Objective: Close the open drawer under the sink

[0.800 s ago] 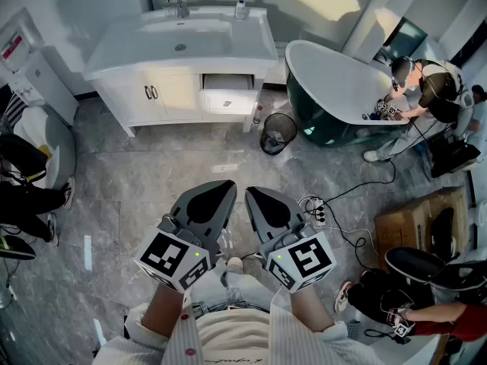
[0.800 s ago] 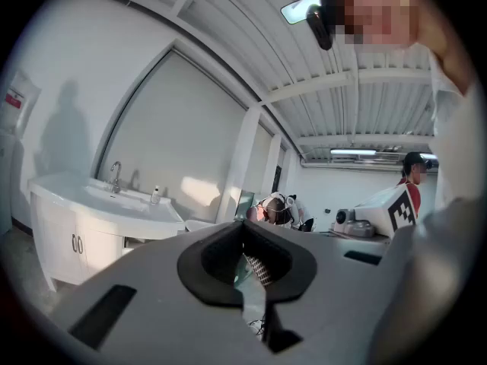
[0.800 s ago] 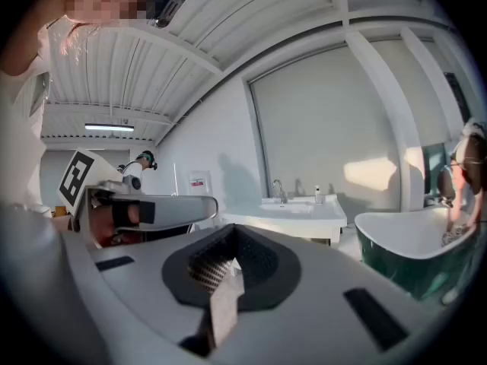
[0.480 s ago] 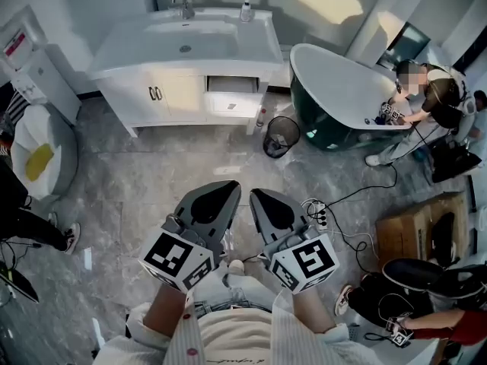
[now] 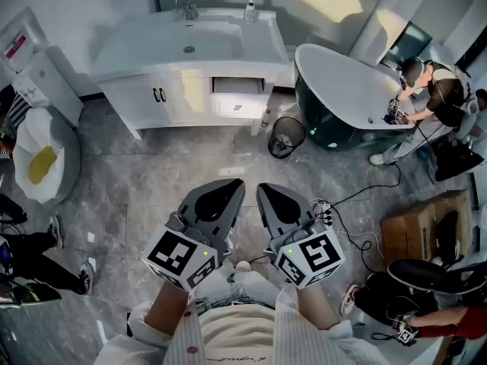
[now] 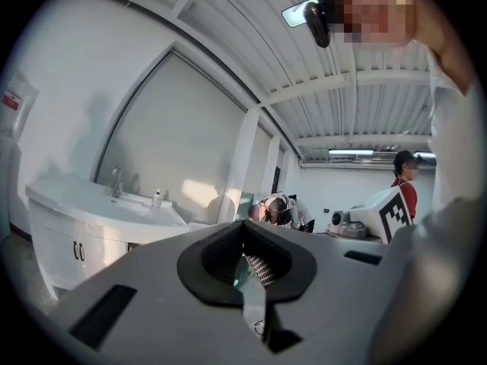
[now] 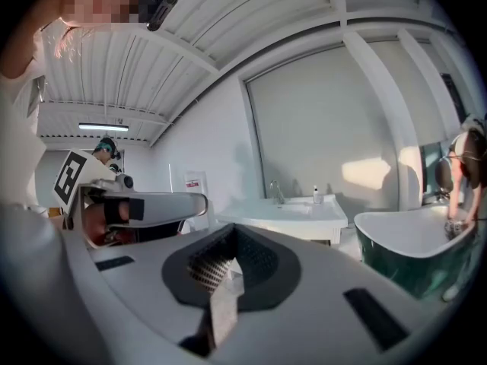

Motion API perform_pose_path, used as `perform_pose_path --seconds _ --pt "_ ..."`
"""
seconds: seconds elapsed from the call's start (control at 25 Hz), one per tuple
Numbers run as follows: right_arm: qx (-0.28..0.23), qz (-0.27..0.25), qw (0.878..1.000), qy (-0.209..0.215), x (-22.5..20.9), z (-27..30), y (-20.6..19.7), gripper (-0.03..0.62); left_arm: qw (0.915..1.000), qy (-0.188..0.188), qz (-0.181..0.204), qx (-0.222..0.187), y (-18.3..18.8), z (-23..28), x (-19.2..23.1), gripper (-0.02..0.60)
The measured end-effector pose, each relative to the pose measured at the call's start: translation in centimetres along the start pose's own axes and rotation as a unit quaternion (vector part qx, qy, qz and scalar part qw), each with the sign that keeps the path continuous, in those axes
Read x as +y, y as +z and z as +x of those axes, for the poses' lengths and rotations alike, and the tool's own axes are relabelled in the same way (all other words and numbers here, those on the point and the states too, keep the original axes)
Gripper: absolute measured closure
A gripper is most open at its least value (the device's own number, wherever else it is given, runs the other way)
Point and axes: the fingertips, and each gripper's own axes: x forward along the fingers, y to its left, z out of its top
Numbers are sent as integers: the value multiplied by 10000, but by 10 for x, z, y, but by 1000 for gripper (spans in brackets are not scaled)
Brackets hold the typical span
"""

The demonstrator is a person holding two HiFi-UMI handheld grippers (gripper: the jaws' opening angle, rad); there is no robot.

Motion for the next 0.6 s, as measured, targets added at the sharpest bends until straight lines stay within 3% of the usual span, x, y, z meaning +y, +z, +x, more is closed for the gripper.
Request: perform_pose_path --seconds 0.6 --pt "22 131 9995 -300 14 29 -12 585 9999 -79 71 12 5 -23 38 566"
